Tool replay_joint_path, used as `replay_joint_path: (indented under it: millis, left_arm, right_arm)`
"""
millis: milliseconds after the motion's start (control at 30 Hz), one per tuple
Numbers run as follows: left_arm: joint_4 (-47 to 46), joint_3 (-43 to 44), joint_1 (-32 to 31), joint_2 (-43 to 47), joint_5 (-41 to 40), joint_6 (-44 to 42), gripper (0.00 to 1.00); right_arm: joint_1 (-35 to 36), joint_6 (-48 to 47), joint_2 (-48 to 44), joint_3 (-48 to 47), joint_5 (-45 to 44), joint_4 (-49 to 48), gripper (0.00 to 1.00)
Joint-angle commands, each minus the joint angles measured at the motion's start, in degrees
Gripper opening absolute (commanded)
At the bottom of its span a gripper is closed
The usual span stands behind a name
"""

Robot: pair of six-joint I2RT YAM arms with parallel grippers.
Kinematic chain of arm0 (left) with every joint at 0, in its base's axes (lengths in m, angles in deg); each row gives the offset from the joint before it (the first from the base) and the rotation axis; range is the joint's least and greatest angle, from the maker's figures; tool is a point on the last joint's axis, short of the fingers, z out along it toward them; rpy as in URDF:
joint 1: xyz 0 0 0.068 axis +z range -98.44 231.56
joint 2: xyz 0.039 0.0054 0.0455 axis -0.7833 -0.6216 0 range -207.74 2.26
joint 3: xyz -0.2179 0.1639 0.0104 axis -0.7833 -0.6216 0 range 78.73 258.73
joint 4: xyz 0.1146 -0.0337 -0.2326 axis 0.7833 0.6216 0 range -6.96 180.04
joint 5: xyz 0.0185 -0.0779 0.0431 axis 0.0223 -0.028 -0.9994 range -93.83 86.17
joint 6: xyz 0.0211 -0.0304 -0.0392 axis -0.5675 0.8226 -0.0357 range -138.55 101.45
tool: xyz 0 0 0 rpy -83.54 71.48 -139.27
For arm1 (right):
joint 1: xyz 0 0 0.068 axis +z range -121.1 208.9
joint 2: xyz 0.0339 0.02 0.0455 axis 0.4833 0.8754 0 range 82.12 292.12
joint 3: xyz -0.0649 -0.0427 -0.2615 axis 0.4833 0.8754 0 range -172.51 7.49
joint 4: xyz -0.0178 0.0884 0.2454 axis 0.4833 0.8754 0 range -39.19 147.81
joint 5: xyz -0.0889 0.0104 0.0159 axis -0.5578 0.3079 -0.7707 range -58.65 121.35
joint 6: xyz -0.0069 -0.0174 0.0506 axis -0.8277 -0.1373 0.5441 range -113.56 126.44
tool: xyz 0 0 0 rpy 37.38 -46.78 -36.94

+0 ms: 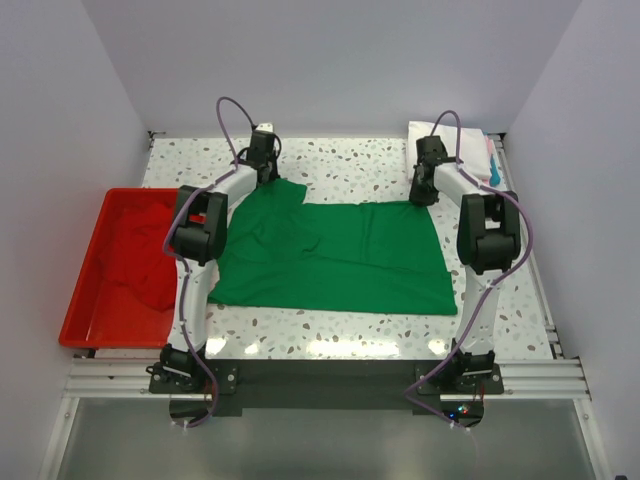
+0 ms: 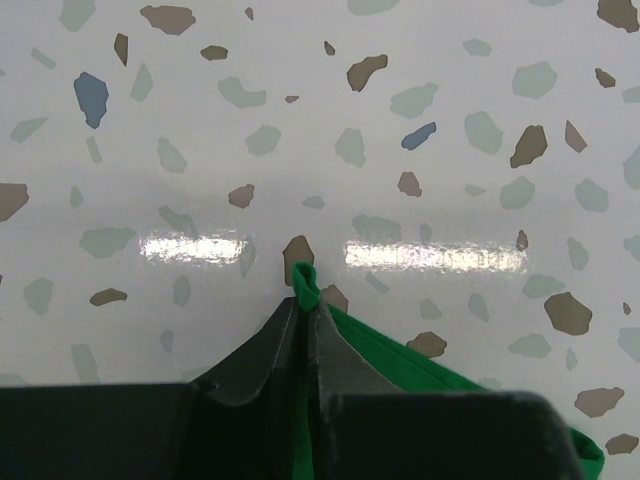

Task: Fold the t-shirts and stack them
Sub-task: Fold the tshirt

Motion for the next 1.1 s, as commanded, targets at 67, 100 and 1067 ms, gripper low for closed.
replay_joint_path:
  millis: [67,100,1067]
  left_arm:
    - [-3.5,-0.7,0.7,4.1,0.2,0.2,0.0]
    - [-3.6,-0.6,0.9,4.2,0.3,0.2,0.0]
    - [-13.4,-15.4,3.8,22.7,6.9,5.7,0.0]
  right_arm:
    - [0.1,0.7,1.4,-3.8,-3.1,1.1,0.16]
    - [0.2,0.6,1.6,-4.2,-3.3,1.3,0.13]
    - [-3.8,5.9,-13.4,8.1,4.0,-5.7,0.0]
